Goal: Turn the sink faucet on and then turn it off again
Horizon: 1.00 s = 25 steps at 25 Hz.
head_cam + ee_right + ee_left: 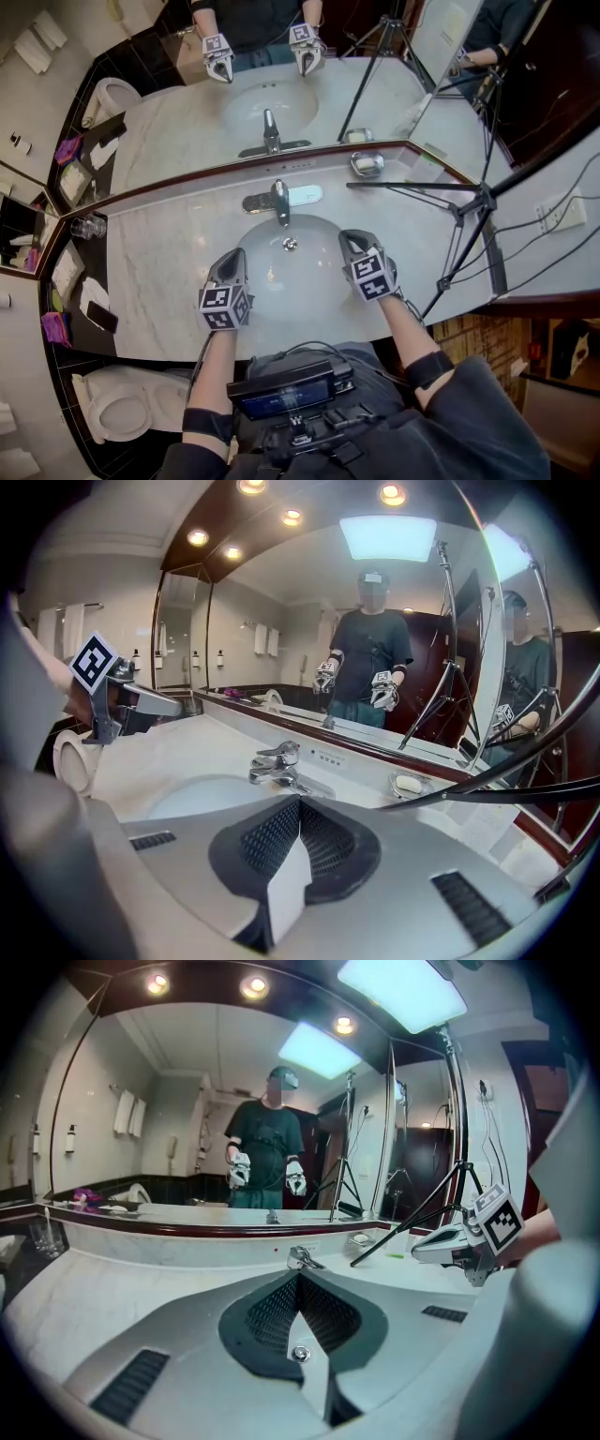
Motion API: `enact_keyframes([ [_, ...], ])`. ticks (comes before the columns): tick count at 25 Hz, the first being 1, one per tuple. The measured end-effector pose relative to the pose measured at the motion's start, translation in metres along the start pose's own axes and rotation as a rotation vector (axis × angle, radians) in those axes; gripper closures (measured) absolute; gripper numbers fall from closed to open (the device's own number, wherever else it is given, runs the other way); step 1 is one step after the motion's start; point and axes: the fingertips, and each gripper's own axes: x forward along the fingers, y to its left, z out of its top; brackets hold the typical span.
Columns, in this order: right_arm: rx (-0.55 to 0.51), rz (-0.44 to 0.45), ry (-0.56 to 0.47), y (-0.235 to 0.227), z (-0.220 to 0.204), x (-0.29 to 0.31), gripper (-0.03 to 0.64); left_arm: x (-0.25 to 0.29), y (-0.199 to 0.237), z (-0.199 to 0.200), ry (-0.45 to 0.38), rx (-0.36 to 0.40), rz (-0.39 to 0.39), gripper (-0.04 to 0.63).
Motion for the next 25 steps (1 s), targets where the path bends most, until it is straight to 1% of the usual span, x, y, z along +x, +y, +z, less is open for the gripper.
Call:
enact_keyframes([
  [5,-0.016,0.015,0.021,0.001,-0.004,0.006,0.597,-0.003,0.005,0.004,-0.006,-0.001,0.016,0.595],
  [10,-0.092,0.024,0.044,0.005,-0.004,0.018,0.592,-0.007,0.012,0.002,-0.001,-0.007,0.037,0.595],
  [12,-0.096,0.045,0.042,0.008,0.002,0.025,0.589,-0.008,0.014,0.0,0.005,-0.009,0.043,0.595],
  [15,-0.022,0.11,0.035,0.016,0.011,0.036,0.565,-0.006,0.014,-0.005,0.014,-0.012,0.044,0.595],
  [19,0.132,0.199,0.027,0.026,0.03,0.065,0.501,-0.002,0.017,-0.006,0.019,-0.016,0.042,0.595],
  [21,0.175,0.256,0.037,0.035,0.039,0.081,0.449,0.001,0.019,-0.006,0.022,-0.018,0.042,0.595],
  [23,0.204,0.311,0.056,0.046,0.046,0.098,0.443,0.004,0.024,-0.006,0.025,-0.021,0.043,0.595],
  [25,0.261,0.363,0.085,0.056,0.05,0.113,0.436,0.008,0.029,-0.006,0.028,-0.024,0.045,0.595],
])
